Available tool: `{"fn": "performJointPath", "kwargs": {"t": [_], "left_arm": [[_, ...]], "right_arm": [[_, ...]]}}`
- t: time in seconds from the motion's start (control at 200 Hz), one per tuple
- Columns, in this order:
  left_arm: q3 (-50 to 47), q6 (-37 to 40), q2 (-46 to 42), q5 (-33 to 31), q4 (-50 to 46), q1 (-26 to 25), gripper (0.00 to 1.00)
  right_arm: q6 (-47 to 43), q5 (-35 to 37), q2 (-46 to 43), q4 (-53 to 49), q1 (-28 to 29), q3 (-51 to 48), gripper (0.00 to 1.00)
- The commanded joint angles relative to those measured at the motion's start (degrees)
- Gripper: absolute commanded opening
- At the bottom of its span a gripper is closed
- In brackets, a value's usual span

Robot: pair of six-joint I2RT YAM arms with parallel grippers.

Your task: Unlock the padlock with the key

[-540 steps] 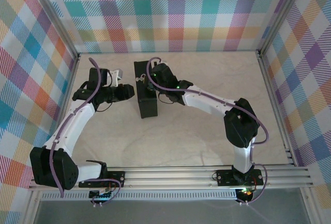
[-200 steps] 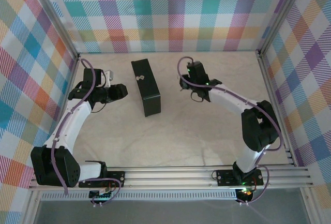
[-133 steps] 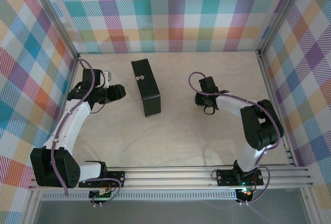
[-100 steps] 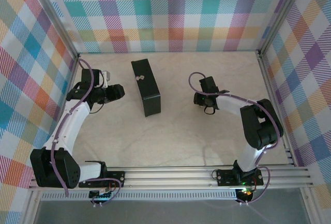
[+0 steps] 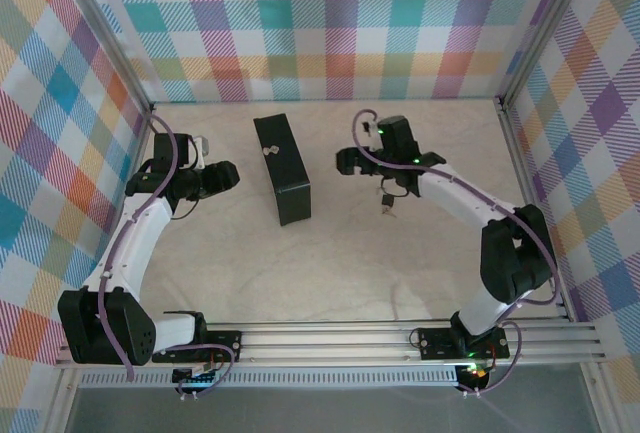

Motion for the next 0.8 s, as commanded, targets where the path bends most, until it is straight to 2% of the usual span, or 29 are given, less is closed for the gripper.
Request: {"fn": "performJointPath", "kwargs": {"t": [0.0,0.165,0.405,0.615,0.795], "left_arm": [[0.35,-1.25,0.84,-1.12,-0.64,0.82,0.68],[-0.22,-1.67,1.12,-4.56,-1.13,0.77,0.69],[-0.69,-1.75,-0.38,-6.57,-1.30,0.79,0.72],[-0.25,-2.45,0.03,-6.41,-1.48,0.81,0.72],[0.02,-2.47,-0.02,-6.81,-1.74,0.68,0.73]], "right_arm": [[0.65,-2.50,0.19,-3.19,4.87,5.14,1.00],[0.24,-0.09,5.49,-7.41,10.55,14.38,1.00],[-0.96,4.01,13.84,-13.72,14.51,26.31,0.99],[-1.05,6.39,18.26,-17.99,15.71,31.85,1.00],[-0.21,6.15,19.73,-18.16,17.07,32.57,1.00]]}}
